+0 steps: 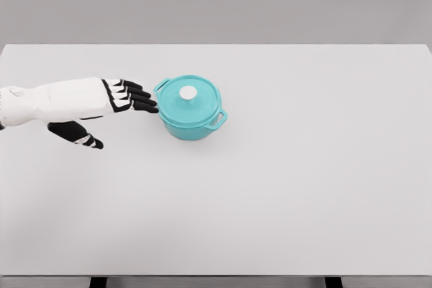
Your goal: Open the lid of the pot with left arm
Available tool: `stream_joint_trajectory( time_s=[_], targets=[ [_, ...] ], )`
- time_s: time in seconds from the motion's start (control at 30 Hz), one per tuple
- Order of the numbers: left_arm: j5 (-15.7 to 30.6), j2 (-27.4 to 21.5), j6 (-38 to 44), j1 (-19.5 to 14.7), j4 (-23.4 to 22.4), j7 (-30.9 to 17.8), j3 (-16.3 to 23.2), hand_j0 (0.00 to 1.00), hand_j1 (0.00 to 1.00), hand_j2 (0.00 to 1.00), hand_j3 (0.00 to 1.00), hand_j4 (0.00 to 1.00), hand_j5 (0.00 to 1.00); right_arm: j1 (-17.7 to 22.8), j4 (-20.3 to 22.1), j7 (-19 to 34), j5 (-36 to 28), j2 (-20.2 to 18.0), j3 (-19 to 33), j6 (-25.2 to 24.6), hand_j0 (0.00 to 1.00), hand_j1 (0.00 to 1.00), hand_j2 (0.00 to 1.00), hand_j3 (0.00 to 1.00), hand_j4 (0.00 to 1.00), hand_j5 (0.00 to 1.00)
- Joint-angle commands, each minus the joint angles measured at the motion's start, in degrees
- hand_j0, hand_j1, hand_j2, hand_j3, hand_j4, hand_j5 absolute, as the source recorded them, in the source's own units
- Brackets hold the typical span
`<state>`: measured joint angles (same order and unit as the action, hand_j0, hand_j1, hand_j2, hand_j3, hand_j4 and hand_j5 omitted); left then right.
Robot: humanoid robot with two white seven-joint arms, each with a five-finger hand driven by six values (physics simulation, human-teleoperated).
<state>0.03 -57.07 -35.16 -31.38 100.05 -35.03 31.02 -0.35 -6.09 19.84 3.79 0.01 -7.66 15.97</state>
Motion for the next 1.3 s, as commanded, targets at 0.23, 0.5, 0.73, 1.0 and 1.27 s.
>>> stream_joint_trajectory(
  time_s=[0.23, 0.5, 0.73, 1.0, 1.27],
  targets=[
    [0.5, 6.6, 0.2, -14.3, -4.2, 0.0, 11.8, 1.00, 1.00, 1.00, 1.00, 1.00, 1.00, 0.4, -0.3, 0.0, -0.1, 0.0, 0.1, -0.1, 1.00, 1.00, 1.00, 1.00, 1.00, 1.00],
    [0.1, 20.5, 0.2, -29.9, -23.0, 0.0, 29.7, 1.00, 1.00, 1.00, 1.00, 1.00, 1.00, 0.4, -0.3, 0.0, -0.1, 0.0, 0.1, -0.1, 1.00, 1.00, 1.00, 1.00, 1.00, 1.00],
    [-0.6, 23.8, 0.2, -32.8, -26.8, 0.0, 30.8, 1.00, 1.00, 1.00, 1.00, 1.00, 1.00, 0.4, -0.3, 0.0, -0.1, 0.0, 0.2, -0.1, 1.00, 1.00, 1.00, 1.00, 1.00, 1.00],
    [-5.9, 25.0, 0.2, -33.0, -31.0, 0.0, 30.4, 1.00, 1.00, 1.00, 1.00, 1.00, 1.00, 0.4, -0.3, 0.0, -0.1, 0.0, 0.1, -0.1, 1.00, 1.00, 1.00, 1.00, 1.00, 1.00],
    [-5.9, 26.7, 0.2, -33.0, -34.9, 0.0, 30.7, 1.00, 1.00, 1.00, 1.00, 1.00, 1.00, 0.4, -0.3, 0.0, -0.1, 0.0, 0.2, -0.1, 1.00, 1.00, 1.00, 1.00, 1.00, 1.00]
  ],
)
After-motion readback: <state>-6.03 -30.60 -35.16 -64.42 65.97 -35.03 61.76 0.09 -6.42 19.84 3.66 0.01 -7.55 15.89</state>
